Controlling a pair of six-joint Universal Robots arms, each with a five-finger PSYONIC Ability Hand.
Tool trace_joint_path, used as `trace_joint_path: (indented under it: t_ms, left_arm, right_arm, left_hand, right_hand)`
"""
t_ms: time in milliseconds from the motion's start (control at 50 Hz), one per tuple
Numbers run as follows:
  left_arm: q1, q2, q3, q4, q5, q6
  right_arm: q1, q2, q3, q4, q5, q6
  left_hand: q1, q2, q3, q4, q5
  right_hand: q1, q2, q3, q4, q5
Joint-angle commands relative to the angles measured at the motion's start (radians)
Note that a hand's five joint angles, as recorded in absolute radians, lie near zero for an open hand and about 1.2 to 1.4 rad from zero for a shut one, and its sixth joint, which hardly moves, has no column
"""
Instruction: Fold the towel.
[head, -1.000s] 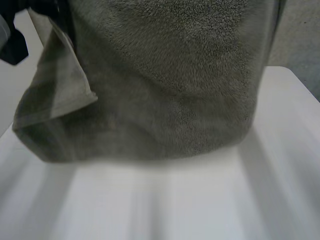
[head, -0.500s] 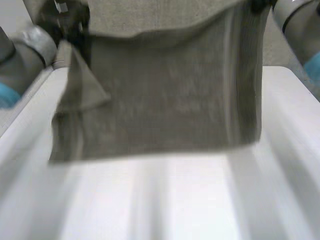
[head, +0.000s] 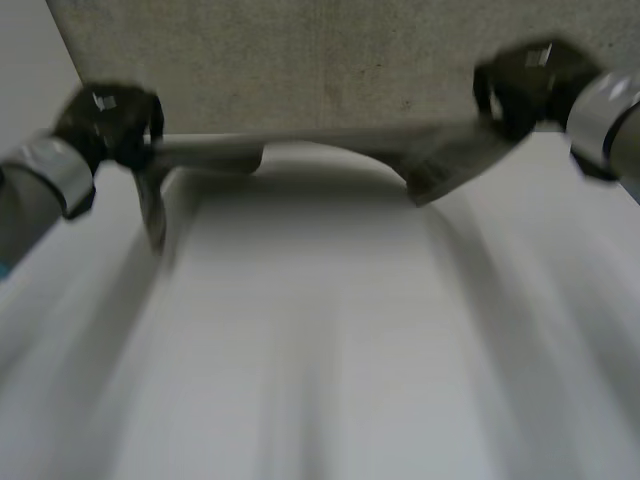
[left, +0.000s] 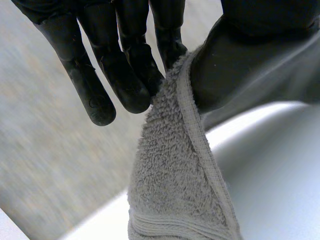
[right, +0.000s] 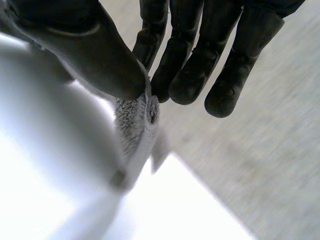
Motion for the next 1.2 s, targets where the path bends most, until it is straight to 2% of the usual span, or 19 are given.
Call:
trace_joint_path:
  t_ms: [20, 140, 180, 200, 220, 240, 340, 400, 500, 740, 900, 940, 1040, 1200]
  left_arm:
    - [0.012, -0.032, -0.263, 0.098, 0.086, 0.169]
    - [0.011, -0.081, -0.344, 0.159, 0.085, 0.253]
    - [0.011, -0.104, -0.368, 0.216, 0.075, 0.264]
    - [0.011, -0.104, -0.368, 0.216, 0.075, 0.264]
    - [0.011, -0.109, -0.379, 0.254, 0.069, 0.263]
    - [0.011, -0.109, -0.379, 0.254, 0.069, 0.263]
    - [0.002, -0.107, -0.431, 0.446, 0.007, 0.247]
    - [-0.006, -0.106, -0.448, 0.493, -0.030, 0.233]
    - [-0.009, -0.113, -0.469, 0.500, -0.061, 0.233]
    - [-0.005, -0.149, -0.531, 0.515, -0.060, 0.235]
    - [-0.005, -0.164, -0.523, 0.507, -0.067, 0.241]
    - [-0.001, -0.155, -0.525, 0.500, -0.066, 0.244]
    - [0.008, -0.127, -0.537, 0.497, -0.064, 0.244]
    - [0.020, -0.063, -0.564, 0.494, -0.063, 0.238]
  right_arm:
    - [-0.007, -0.049, 0.408, -0.128, 0.002, -0.136]
    - [-0.040, -0.131, 0.682, -0.303, -0.009, -0.159]
    - [-0.052, -0.149, 0.734, -0.340, -0.019, -0.157]
    - [-0.062, -0.166, 0.780, -0.372, -0.032, -0.157]
    - [-0.062, -0.166, 0.780, -0.373, -0.032, -0.157]
    - [-0.074, -0.183, 0.821, -0.400, -0.047, -0.156]
    - [-0.124, -0.218, 0.921, -0.451, -0.084, -0.150]
    - [-0.157, -0.229, 0.967, -0.498, -0.099, -0.140]
    - [-0.220, -0.234, 1.017, -0.581, -0.108, -0.125]
    - [-0.255, -0.232, 1.046, -0.627, -0.142, -0.029]
    - [-0.257, -0.237, 1.086, -0.705, -0.141, -0.018]
    - [-0.258, -0.243, 1.092, -0.728, -0.138, -0.018]
    - [-0.302, -0.295, 1.107, -0.791, -0.113, 0.007]
    - [-0.319, -0.310, 1.121, -0.790, -0.110, 0.034]
  left_hand:
    - [0.071, 0.014, 0.018, 0.004, 0.043]
    - [-0.068, -0.124, -0.120, -0.135, -0.096]
    - [-0.266, -0.322, -0.318, -0.333, -0.294]
    - [-0.267, -0.324, -0.320, -0.334, -0.295]
    - [-0.416, -0.472, -0.468, -0.482, -0.444]
    - [-0.417, -0.473, -0.469, -0.484, -0.445]
    - [-0.601, -0.658, -0.654, -0.668, -0.629]
    - [-0.622, -0.679, -0.675, -0.689, -0.650]
    - [-0.628, -0.685, -0.681, -0.695, -0.656]
    - [-0.628, -0.685, -0.681, -0.695, -0.656]
    - [-0.570, -0.626, -0.622, -0.637, -0.598]
    - [-0.491, -0.547, -0.543, -0.558, -0.519]
    - [-0.487, -0.544, -0.540, -0.554, -0.515]
    - [-0.493, -0.550, -0.546, -0.560, -0.521]
  right_hand:
    - [0.056, 0.056, 0.043, 0.049, 0.057]
    - [0.056, 0.056, 0.043, 0.049, 0.057]
    - [0.056, 0.056, 0.043, 0.049, 0.057]
    - [0.056, 0.056, 0.043, 0.049, 0.057]
    - [0.056, 0.056, 0.043, 0.049, 0.057]
    - [0.056, 0.056, 0.043, 0.049, 0.057]
    - [0.056, 0.056, 0.043, 0.049, 0.057]
    - [0.056, 0.056, 0.043, 0.049, 0.057]
    - [0.056, 0.056, 0.043, 0.049, 0.057]
    - [0.056, 0.056, 0.043, 0.049, 0.057]
    - [0.056, 0.056, 0.043, 0.049, 0.057]
    - [0.056, 0.056, 0.043, 0.049, 0.057]
    - [0.056, 0.056, 0.043, 0.049, 0.057]
    - [0.056, 0.056, 0.043, 0.049, 0.057]
